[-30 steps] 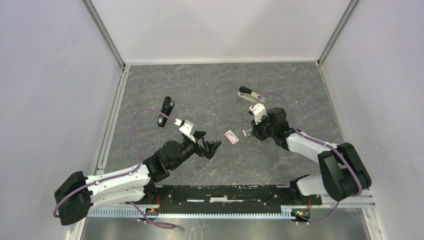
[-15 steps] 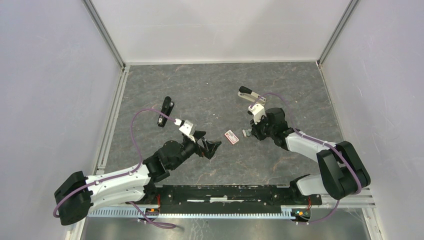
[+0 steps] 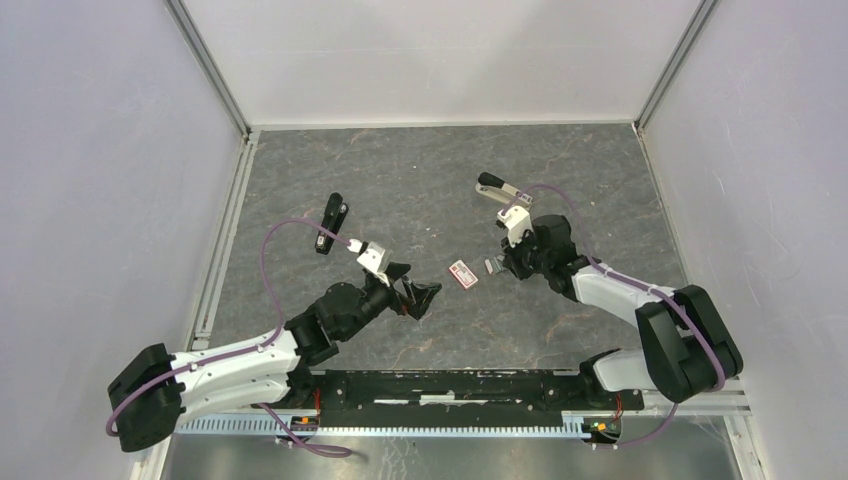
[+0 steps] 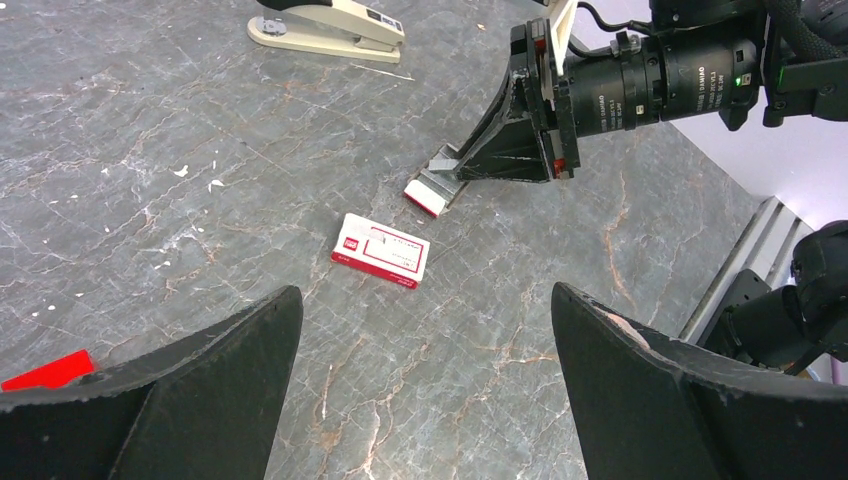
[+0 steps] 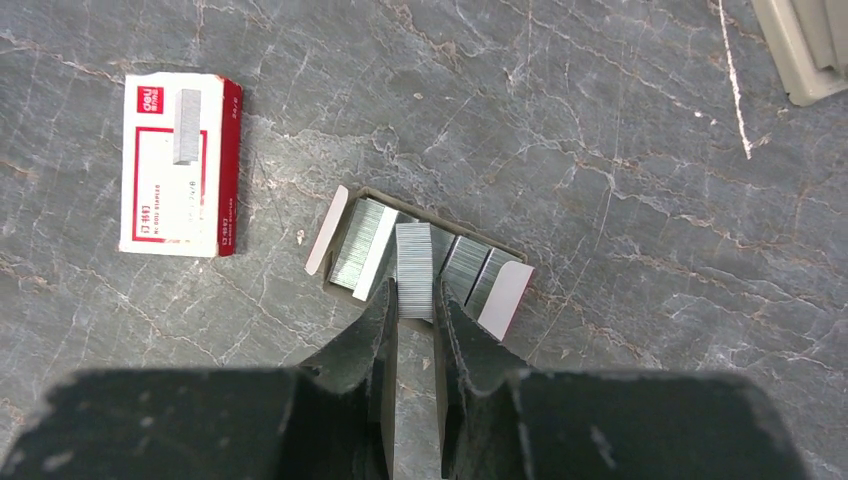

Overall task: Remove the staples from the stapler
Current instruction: Place the staple in the staple box.

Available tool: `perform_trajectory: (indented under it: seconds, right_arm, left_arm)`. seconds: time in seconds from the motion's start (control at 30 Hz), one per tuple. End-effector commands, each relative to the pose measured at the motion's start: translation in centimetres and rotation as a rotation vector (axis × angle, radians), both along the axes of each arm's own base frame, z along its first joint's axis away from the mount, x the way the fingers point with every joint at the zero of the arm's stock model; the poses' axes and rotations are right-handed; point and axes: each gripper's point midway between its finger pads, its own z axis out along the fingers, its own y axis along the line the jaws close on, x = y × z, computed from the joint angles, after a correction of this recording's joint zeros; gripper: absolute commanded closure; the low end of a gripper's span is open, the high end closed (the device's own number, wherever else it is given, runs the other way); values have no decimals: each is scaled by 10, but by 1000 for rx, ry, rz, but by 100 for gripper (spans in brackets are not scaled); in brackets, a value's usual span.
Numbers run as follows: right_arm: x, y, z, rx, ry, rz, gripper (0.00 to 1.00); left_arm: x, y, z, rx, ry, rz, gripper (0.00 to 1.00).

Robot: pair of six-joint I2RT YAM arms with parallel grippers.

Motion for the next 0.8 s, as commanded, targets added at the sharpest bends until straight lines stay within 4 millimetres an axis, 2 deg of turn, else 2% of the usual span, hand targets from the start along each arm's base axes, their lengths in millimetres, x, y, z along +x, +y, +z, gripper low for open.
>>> perform_trajectory:
  seconds: [0.0,0.5,0.77]
  right_arm:
    - [15,7,26,38,-88,-5,81]
    - [12,11,28,41,-89,19,82]
    - [15,6,39,39,-134,-5,82]
  left_arm:
    - [2,1,15,-81,-2,20,0]
    - [2,1,15,-79,-1,19,0]
    - [2,2,15,-81,-2,21,0]
